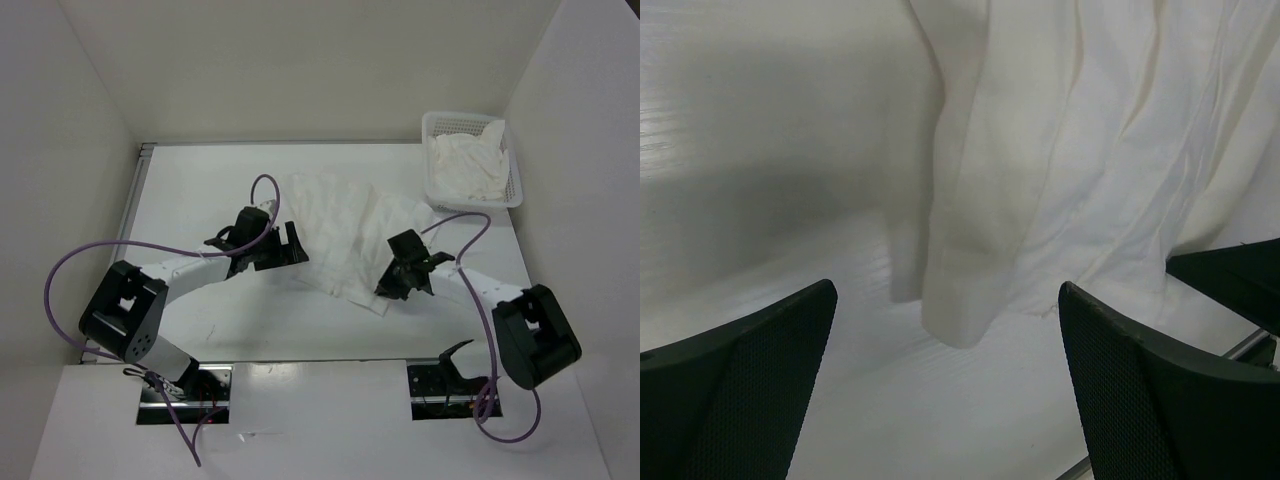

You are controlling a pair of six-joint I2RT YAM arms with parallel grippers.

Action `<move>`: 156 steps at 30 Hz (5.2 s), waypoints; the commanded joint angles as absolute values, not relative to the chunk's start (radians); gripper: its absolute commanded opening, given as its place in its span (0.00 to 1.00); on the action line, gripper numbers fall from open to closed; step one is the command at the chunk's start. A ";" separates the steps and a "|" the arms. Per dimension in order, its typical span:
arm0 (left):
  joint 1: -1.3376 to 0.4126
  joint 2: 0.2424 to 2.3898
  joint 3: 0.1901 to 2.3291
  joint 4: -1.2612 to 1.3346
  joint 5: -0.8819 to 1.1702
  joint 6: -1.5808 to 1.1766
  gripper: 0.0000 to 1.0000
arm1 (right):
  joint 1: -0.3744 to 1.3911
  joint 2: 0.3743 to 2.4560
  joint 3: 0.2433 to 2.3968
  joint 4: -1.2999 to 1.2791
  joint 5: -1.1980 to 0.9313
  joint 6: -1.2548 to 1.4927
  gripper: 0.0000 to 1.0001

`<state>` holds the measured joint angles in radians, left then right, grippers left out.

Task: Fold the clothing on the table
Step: Fold the skirt

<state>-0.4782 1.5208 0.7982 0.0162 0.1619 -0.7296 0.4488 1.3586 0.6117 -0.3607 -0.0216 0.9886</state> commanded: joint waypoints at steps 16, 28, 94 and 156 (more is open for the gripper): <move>-0.456 1.652 0.735 0.247 0.368 -0.693 0.66 | 0.388 1.006 0.661 -0.577 0.049 1.046 0.27; -0.446 1.816 0.770 0.367 0.546 -0.721 0.00 | 0.388 0.910 0.560 -0.632 0.075 1.163 0.46; -0.124 1.172 0.896 -0.100 0.744 -0.597 1.00 | 0.307 0.996 1.006 -0.562 -0.117 0.752 0.00; -1.164 1.410 0.727 -0.135 -0.756 -1.413 0.81 | 0.410 1.230 1.244 -0.439 -0.089 0.746 0.00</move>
<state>-1.1622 1.4311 0.7544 -0.1135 -0.6872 -1.3479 0.3973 1.3128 1.2404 -0.4683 -0.1051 0.7498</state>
